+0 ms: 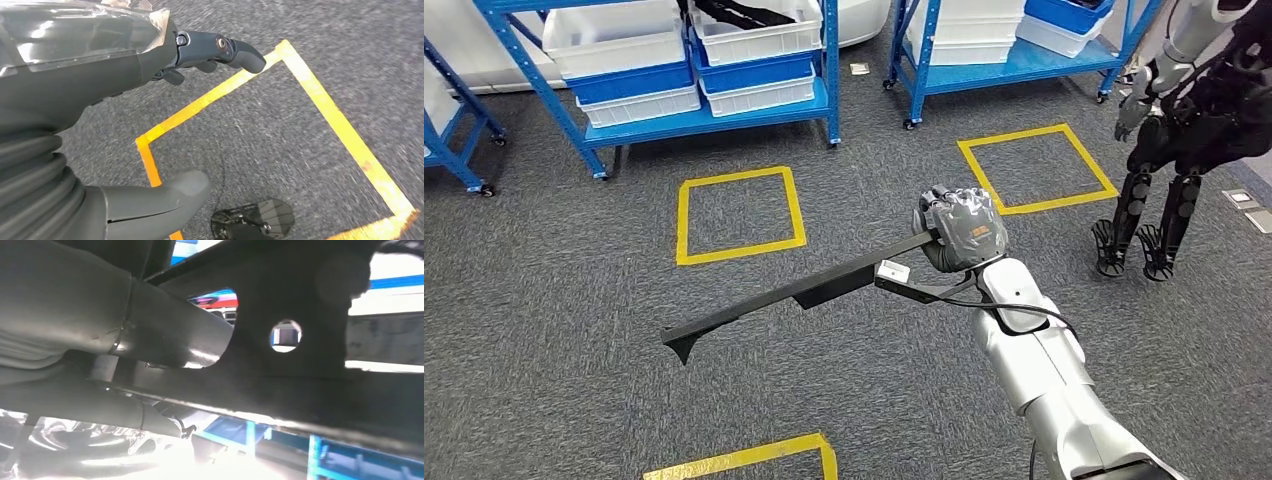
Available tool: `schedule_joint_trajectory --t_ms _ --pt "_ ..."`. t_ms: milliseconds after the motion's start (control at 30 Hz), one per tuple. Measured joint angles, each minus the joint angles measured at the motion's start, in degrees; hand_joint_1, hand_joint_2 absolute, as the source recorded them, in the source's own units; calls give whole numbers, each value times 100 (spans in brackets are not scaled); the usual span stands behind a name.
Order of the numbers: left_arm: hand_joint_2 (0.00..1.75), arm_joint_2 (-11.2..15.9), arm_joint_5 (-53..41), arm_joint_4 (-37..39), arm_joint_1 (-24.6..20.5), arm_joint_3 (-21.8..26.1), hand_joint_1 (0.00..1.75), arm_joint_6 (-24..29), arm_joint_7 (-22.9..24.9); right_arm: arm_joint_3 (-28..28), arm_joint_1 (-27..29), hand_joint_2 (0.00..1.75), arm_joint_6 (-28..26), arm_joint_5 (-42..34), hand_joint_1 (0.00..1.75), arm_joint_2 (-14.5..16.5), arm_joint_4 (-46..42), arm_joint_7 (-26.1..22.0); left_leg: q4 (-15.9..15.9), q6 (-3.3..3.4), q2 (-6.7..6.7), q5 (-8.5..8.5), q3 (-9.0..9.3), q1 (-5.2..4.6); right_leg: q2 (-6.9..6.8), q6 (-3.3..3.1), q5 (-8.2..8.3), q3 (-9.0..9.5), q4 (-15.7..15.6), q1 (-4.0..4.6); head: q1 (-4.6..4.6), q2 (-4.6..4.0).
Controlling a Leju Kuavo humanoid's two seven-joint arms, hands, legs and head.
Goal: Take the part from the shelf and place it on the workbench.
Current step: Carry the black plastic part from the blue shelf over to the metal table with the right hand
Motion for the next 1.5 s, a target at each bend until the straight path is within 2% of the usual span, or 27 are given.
schedule_joint_trajectory --t_ms 67,133,200,267,333,367,433,500,567,633,667,733,767,833,867,900,967,1000,1067,1133,1167,1233,1300,1367,1400,1433,1500 --pt "175 2 0 0 -6 8 0 -1 -4 -6 -7 0 1 4 175 -5 0 4 48 -71 111 -39 1 -23 -85 -71 51 103 -211 35 -12 0" --pt "175 2 1 0 -16 14 0 -2 -7 -23 -7 0 2 6 175 -17 0 7 59 -136 189 -57 8 -3 65 -144 88 87 -219 15 -26 0" --pt "175 4 1 0 -26 16 0 -2 -7 -38 -13 0 2 7 175 -25 0 8 262 -206 -56 -236 -63 43 198 -233 131 77 -239 -39 -50 0" --pt "175 7 0 0 -19 19 0 -2 -7 -39 -14 0 2 8 175 -8 1 8 894 -248 -423 -647 -325 71 331 -294 160 61 -245 -49 -83 0" --pt "175 8 0 0 -9 20 0 -2 -7 -38 2 0 7 8 175 11 3 7 1570 -255 -536 -947 -640 74 486 -318 175 39 -242 -22 -97 0" --pt "175 8 0 0 -7 20 0 -2 -7 -38 11 0 10 8 175 11 4 7 1679 -248 -546 -936 -696 75 568 -324 182 31 -237 -11 -100 0" --pt "175 8 0 0 -7 20 0 -2 -7 -38 20 0 13 8 175 7 4 7 1242 -210 -604 -593 -486 77 735 -323 190 28 -218 -2 -102 0" --pt "175 14 -5 1 -5 21 0 -1 -7 -39 16 0 10 8 175 5 3 9 498 -146 -860 -262 -118 93 887 -300 203 13 -199 3 -96 0" --pt "175 22 -25 1 -4 22 0 1 -7 -41 19 0 3 8 175 2 2 15 175 -95 -1021 -202 31 92 1022 -238 241 -39 -199 -11 -97 0" --pt "175 19 -50 1 -8 22 0 3 -11 -61 36 0 -5 8 175 -19 2 21 115 -60 -905 -181 43 82 1142 -152 292 -95 -229 -14 -106 0" --pt "175 10 -61 1 -13 22 0 3 -19 -84 44 0 -9 6 175 -40 0 23 61 -35 -827 -146 64 86 1080 -131 284 -137 -205 2 -102 0" --pt "175 -8 -80 0 -15 22 0 2 -45 -126 37 0 -16 3 175 -84 -5 26 -50 21 -653 -74 102 94 754 -150 103 -349 164 46 -68 0" --pt "175 -16 -84 1 -11 22 0 1 -59 -138 35 0 -19 0 175 -99 -7 28 -68 35 -569 -61 107 79 565 -175 -61 -524 526 42 -49 0" --pt "175 -23 -85 1 1 22 0 -5 -87 -157 53 0 -21 -1 175 -125 -9 36 -66 43 -393 -59 95 61 428 -171 -334 -862 1269 20 -26 0" --pt "175 -28 -85 1 3 22 0 -9 -105 -171 72 0 -22 -1 175 -140 -9 40 -62 40 -305 -61 91 57 404 -138 -379 -926 1439 5 -22 0" --pt "175 -33 -85 0 2 22 0 -15 -123 -188 88 0 -22 0 175 -158 -9 45 -55 33 -225 -65 88 57 378 -89 -337 -865 1370 -10 -20 0" --pt "175 -47 -85 0 1 22 0 -40 -152 -229 93 0 -25 4 175 -199 -17 57 -17 -7 -82 -92 88 57 197 10 -90 -404 603 -34 -14 0" --pt "175 -56 -85 0 1 22 0 -53 -161 -252 85 0 -30 5 175 -215 -28 67 13 -43 -20 -118 84 43 52 19 11 -166 209 -18 -11 0" --pt "175 -67 -84 0 2 22 0 -68 -178 -302 79 0 -41 2 175 -254 -56 91 60 -108 87 -163 87 4 -102 -33 93 51 -189 17 -20 0" --pt "175 -75 -71 0 4 25 0 -71 -199 -360 84 0 -48 -13 175 -314 -81 105 72 -144 192 -187 97 -6 19 -99 107 17 -187 12 -34 0" --pt "175 -78 -62 0 4 28 0 -69 -211 -394 85 0 -49 -29 175 -344 -101 107 100 -172 149 -221 90 12 89 -122 119 7 -186 -18 -40 0" --pt "175 -84 -46 0 16 48 0 -65 -242 -470 58 0 -49 -75 175 -393 -146 107 405 -224 -157 -469 -29 57 224 -206 151 -7 -191 -69 -56 0" --pt "175 -85 -34 0 39 79 0 -63 -267 -533 20 0 -45 -110 175 -424 -176 105 1135 -238 -475 -900 -345 76 364 -266 171 -24 -191 -60 -77 0" --pt "175 -86 -17 0 54 102 0 -63 -277 -587 8 0 -40 -122 175 -463 -185 103 1745 -229 -543 -1119 -640 77 524 -280 182 -34 -187 -37 -85 0" --pt "175 -86 -11 0 57 108 0 -63 -280 -612 8 0 -40 -124 175 -489 -186 102 1769 -218 -550 -1053 -662 78 603 -282 187 -35 -182 -31 -85 0" --pt "175 -86 -6 0 57 112 0 -63 -281 -635 8 0 -40 -125 175 -513 -191 102 1566 -203 -569 -880 -574 80 684 -282 191 -35 -173 -28 -84 0" --pt "175 -82 -4 0 58 120 0 -64 -282 -675 4 0 -41 -125 175 -546 -213 98 815 -157 -776 -473 -219 98 843 -265 199 -43 -148 -21 -85 0"
